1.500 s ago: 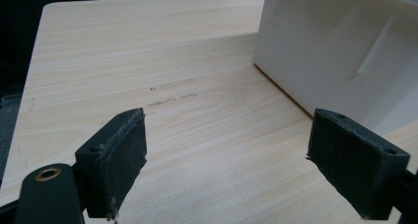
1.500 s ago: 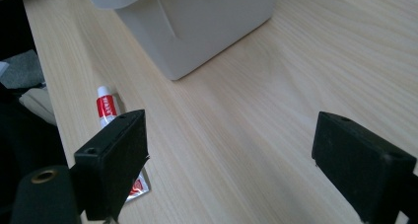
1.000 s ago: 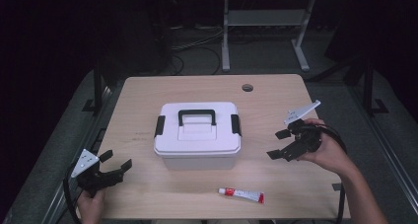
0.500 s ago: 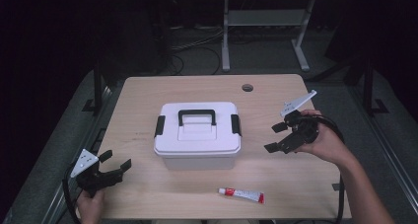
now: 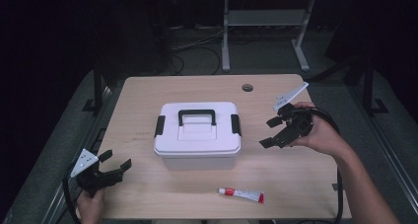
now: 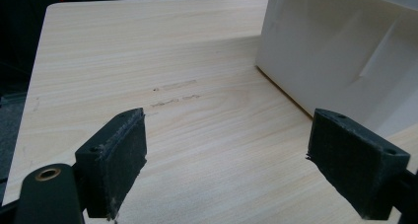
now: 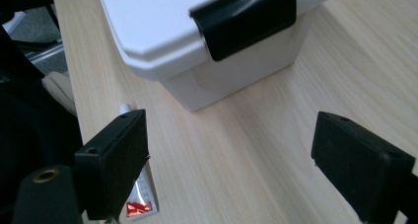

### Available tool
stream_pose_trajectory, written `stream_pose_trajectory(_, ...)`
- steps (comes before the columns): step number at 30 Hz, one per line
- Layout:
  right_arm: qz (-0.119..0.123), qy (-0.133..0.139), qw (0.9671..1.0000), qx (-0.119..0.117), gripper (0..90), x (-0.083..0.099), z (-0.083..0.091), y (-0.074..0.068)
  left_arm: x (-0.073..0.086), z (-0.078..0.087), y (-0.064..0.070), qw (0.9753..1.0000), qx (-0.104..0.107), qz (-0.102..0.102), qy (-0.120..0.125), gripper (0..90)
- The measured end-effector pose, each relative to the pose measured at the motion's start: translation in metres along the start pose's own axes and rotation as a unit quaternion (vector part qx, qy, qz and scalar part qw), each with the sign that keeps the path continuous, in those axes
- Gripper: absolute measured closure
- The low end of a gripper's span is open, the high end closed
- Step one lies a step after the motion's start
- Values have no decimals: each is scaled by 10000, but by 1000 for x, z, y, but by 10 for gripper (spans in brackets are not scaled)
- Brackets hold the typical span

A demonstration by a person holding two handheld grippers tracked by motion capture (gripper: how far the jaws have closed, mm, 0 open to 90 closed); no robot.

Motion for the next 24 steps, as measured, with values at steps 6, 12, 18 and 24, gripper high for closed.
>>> stream_pose_trajectory(6,94,-28,9999,-46,139,-13,0,-1,0,1,-1,10000,-3,33,30,141)
stream_pose_trajectory(12,213,-116,9997,-98,139,-28,-2,0,0,1,-1,10000,4,36,27,141)
stream_pose_trajectory(18,284,-138,9994,-169,139,-39,-4,1,0,0,0,10000,21,12,12,141)
stream_pose_trajectory(24,353,-186,9990,-215,141,-51,-5,-1,0,-1,1,10000,25,7,4,141)
Point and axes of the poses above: each handheld gripper's, and its own axes: z roughly backward along the jaws, x roughly out of its underside, y roughly to its right, the point moved 1 cm from there along -z, roughly forward along the jaws, and after that the axes turned 3 degrees about z, right-handed, at the moved point
